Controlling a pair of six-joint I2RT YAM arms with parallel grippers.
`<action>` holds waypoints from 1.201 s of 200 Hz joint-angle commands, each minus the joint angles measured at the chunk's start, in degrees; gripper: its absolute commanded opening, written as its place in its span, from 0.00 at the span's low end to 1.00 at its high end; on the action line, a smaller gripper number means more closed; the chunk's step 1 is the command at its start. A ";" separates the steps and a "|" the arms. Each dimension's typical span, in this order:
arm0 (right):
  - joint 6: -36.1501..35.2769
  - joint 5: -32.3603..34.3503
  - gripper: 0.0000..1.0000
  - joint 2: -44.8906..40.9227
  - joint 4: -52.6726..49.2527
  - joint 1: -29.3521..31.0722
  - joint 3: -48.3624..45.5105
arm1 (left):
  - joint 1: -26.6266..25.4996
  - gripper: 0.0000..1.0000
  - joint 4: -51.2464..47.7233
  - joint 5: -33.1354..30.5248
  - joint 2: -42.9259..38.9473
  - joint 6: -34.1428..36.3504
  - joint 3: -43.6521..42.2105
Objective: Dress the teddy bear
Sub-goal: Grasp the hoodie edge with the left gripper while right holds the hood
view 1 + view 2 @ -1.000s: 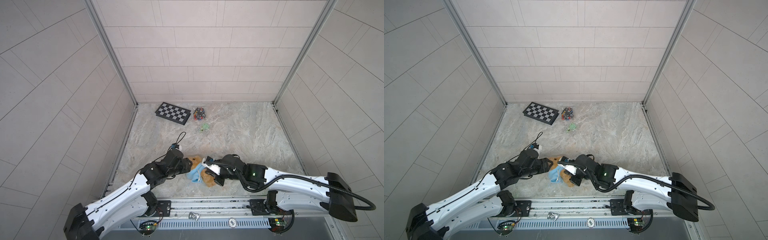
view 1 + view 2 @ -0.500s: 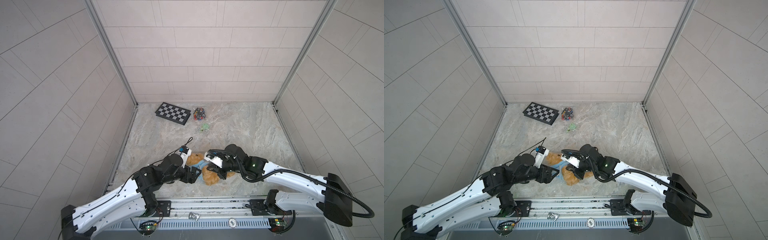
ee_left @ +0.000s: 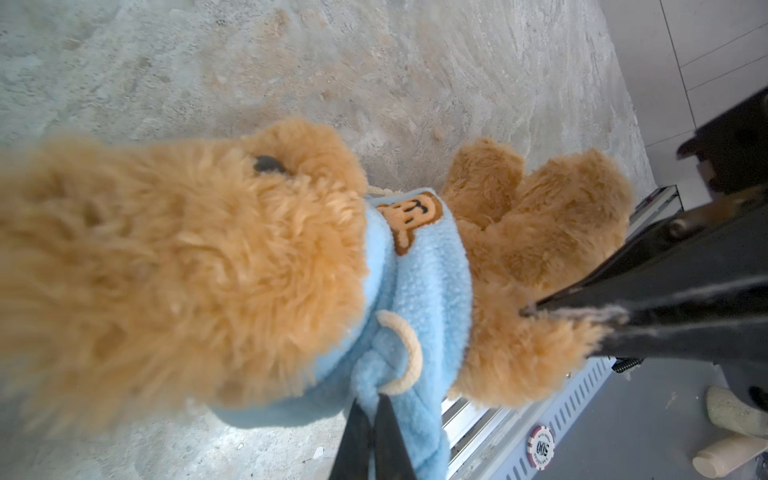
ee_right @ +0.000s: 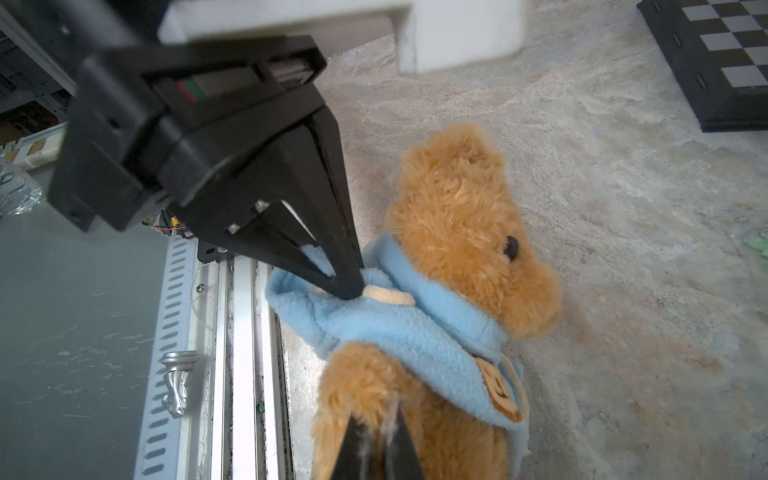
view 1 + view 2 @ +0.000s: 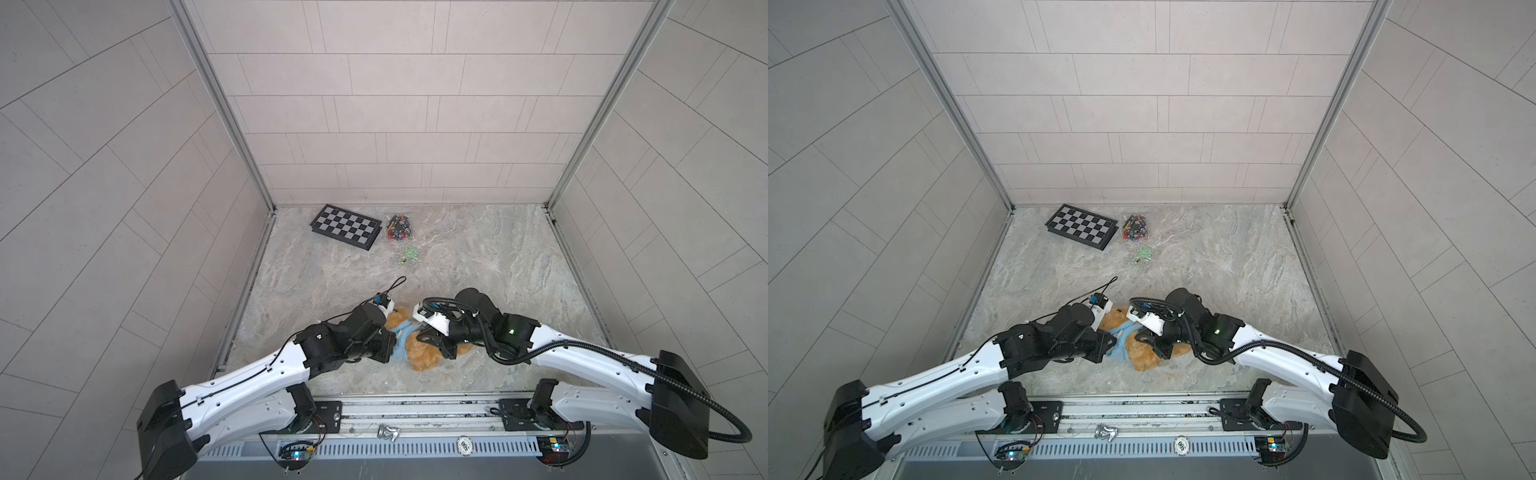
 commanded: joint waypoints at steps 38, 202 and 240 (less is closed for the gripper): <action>0.18 10.15 0.00 -3.01 -9.22 -1.00 -1.52 | 7.99 0.00 0.83 0.74 -3.59 -1.89 -4.59; 3.35 12.26 0.00 14.87 -15.37 -2.78 4.60 | 9.95 0.99 9.82 0.97 10.82 3.45 -0.61; 3.85 10.81 0.00 15.24 -14.85 -3.97 4.12 | 11.59 0.68 17.63 3.61 9.58 1.49 -5.25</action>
